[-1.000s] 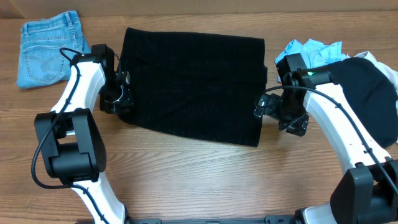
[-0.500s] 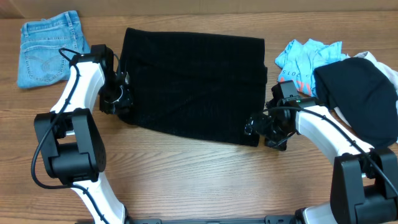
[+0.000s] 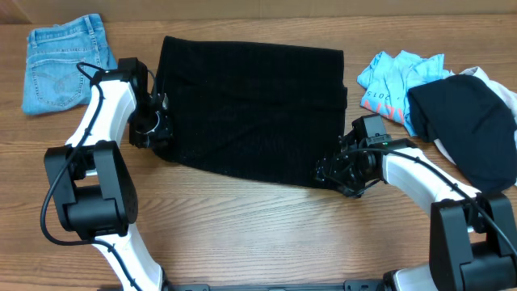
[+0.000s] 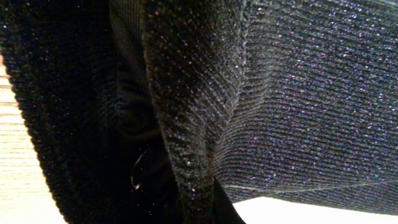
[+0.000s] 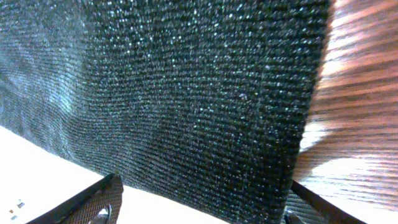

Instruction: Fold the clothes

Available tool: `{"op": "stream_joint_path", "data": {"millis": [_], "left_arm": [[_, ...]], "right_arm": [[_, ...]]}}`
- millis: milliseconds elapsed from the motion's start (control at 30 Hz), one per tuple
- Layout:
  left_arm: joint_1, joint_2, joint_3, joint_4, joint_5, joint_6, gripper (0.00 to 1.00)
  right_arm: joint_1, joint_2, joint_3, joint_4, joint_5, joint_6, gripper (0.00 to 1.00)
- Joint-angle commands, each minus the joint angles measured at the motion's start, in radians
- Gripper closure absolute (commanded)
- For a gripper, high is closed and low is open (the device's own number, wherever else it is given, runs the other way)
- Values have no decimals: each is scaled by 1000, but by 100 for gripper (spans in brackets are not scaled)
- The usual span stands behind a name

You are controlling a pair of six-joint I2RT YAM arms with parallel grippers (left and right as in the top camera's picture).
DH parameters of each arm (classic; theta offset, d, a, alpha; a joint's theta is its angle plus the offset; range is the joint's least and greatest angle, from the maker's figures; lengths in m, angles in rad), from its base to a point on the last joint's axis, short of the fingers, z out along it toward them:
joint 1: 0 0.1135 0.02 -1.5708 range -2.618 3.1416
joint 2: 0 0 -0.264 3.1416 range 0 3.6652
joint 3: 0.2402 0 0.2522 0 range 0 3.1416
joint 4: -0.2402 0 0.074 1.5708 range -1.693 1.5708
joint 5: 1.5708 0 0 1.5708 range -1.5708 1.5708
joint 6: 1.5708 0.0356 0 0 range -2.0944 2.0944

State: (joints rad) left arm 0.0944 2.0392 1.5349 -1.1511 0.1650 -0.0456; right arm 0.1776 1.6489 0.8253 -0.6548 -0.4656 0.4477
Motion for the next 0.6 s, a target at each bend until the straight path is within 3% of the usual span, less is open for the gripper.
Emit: {"op": "stream_joint_path", "data": {"millis": [0,233,400,500,533,567], "left_arm": [[10,0,0,-3,8,-2,93],[10,0,0,-3,8,-3,93],[10,0,0,-3,8,-3,93],[10,0,0,-3,8,-3,92],[10,0,0,-3,8,-3,92],[10,0,0,-3,8,-3,92]], "right_arm": [[-3,-4,-1,-5,134,-6,18],[-3,-4,15,-9,147,-7,16],[-3,-4,15,-10,101,-7,25],[-3,-4,15,-12,76,-7,37],[-3,-4,15,-13,63,-7,47],[-3,-5,15,-12,52,-6,66]]}}
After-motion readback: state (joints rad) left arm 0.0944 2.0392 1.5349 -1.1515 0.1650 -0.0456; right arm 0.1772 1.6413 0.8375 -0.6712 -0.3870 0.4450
